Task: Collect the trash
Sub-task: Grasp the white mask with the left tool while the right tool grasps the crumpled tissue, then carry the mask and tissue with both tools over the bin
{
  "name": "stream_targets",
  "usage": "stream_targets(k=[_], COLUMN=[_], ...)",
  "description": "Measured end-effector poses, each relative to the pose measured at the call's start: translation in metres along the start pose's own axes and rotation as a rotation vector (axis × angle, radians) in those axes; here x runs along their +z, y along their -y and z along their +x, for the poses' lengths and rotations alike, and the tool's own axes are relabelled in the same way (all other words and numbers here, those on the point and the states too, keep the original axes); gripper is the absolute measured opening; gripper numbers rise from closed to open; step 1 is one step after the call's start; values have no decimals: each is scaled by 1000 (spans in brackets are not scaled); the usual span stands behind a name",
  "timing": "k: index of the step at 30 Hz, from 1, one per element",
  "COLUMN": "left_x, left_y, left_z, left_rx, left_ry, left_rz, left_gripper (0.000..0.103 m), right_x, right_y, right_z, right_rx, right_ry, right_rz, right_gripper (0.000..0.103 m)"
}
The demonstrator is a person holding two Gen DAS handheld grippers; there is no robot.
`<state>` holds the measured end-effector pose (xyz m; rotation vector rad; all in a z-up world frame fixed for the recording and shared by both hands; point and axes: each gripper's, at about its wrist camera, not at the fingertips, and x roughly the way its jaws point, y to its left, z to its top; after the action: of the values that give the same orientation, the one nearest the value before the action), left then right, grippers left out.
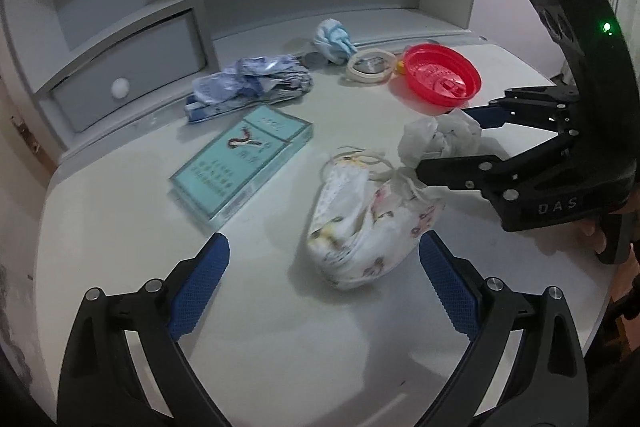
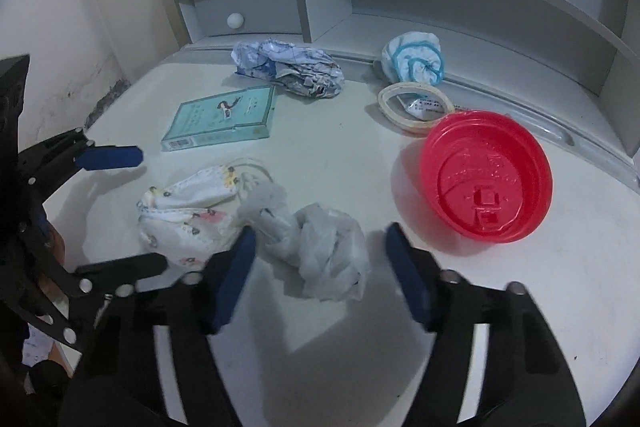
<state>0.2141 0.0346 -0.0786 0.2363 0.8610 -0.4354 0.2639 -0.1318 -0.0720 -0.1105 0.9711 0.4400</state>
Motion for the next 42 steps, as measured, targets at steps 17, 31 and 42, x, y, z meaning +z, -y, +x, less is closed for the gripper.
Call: stream_targets(k=[17,31,42], left_x=[23,87,72], left_y=[58,288,495], left_z=[-18,-15,2], left_rx=[-15,-324,-563], left_ry=[53,152,147], left_rz=[75,270,489], left_gripper=[25,25,25], right_x=[-29,-210,-395], right_y=[28,198,278], right_z=[-66,-238,-313], right_rx=[-39,-404,-619], right_ry=[124,212,171], right_rz=[51,414,732], right_gripper=[41,41,41])
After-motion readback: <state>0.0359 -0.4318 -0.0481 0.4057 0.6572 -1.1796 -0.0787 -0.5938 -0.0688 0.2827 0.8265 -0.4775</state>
